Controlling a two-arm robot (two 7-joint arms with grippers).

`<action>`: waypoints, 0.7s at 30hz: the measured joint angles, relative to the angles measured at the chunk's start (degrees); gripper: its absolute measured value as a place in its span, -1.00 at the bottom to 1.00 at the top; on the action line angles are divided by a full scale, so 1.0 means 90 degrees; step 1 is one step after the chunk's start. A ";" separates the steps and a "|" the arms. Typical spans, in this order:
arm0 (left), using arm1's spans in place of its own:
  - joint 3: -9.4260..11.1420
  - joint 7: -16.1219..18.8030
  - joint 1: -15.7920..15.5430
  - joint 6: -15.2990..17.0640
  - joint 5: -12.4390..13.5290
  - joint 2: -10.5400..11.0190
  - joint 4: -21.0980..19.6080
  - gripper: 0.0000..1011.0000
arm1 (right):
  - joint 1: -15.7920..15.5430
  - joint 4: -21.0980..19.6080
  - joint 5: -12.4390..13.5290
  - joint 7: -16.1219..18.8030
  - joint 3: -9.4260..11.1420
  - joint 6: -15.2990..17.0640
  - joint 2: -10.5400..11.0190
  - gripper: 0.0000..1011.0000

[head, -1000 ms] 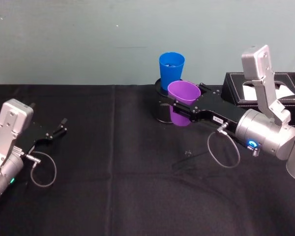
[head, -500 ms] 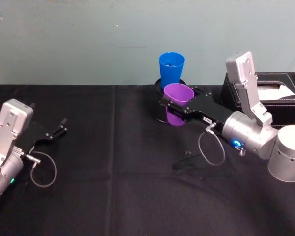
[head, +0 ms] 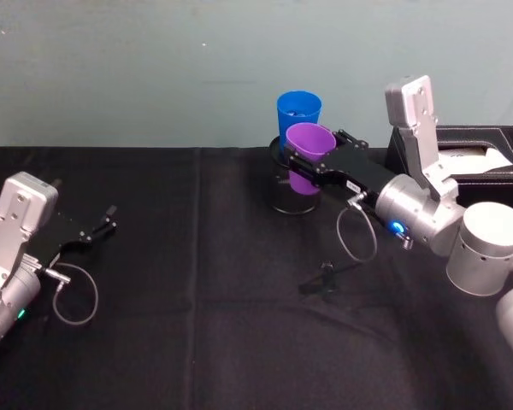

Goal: Pick up one cup with a gripper and tap it against the other cup.

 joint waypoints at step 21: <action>0.0000 0.0000 0.0000 0.0000 0.0000 0.0000 0.0000 0.98 | 0.0571 0.0761 -0.0169 0.0096 0.0106 0.0055 -0.0380 0.43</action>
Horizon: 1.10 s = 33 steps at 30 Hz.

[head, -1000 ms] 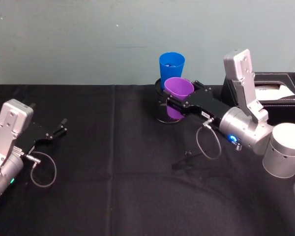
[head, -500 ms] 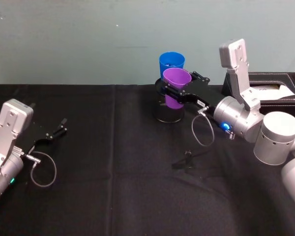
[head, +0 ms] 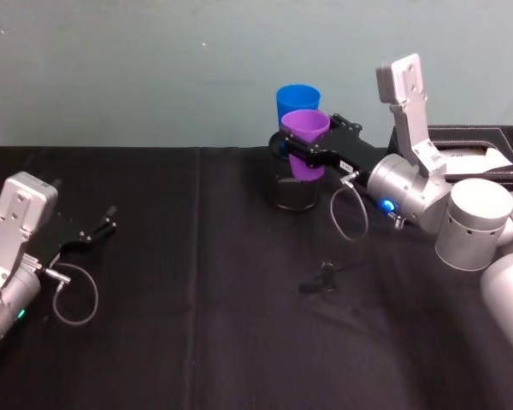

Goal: Pick up one cup with a gripper and tap it against the other cup.

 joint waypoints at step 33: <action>0.0000 0.0000 0.0000 0.0000 0.0000 0.0000 0.0000 0.98 | 0.0123 0.0143 -0.0053 0.0057 0.0084 -0.0044 -0.0102 0.43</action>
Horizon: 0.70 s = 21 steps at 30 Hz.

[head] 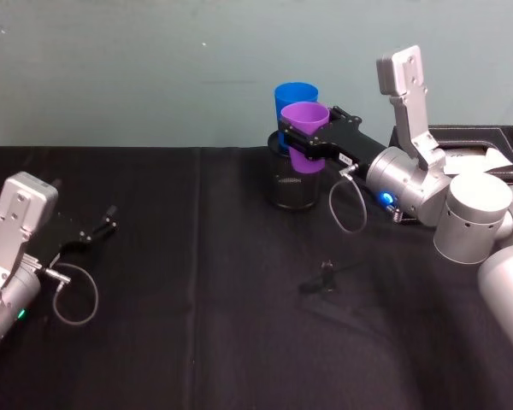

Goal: Pick up one cup with a gripper and tap it against the other cup.

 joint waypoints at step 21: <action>0.0000 0.0000 0.0000 0.0000 0.0000 0.0000 0.0000 0.98 | -0.0003 -0.0009 0.0000 -0.0002 -0.0007 0.0000 0.0007 0.43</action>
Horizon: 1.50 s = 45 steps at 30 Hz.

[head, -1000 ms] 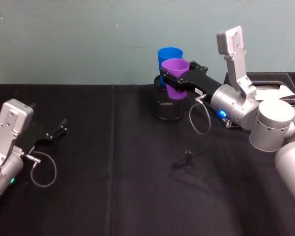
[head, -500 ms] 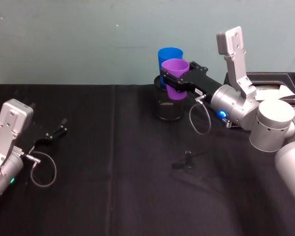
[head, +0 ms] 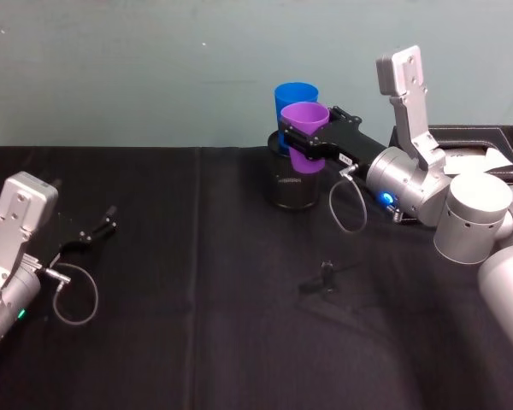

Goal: Pick up one cup with a gripper and tap it against the other cup.

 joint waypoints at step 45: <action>0.0000 0.0000 0.0000 0.0000 0.0000 0.0000 0.0000 0.98 | 0.0000 -0.0002 0.0000 -0.0005 0.0000 -0.0001 0.0000 0.43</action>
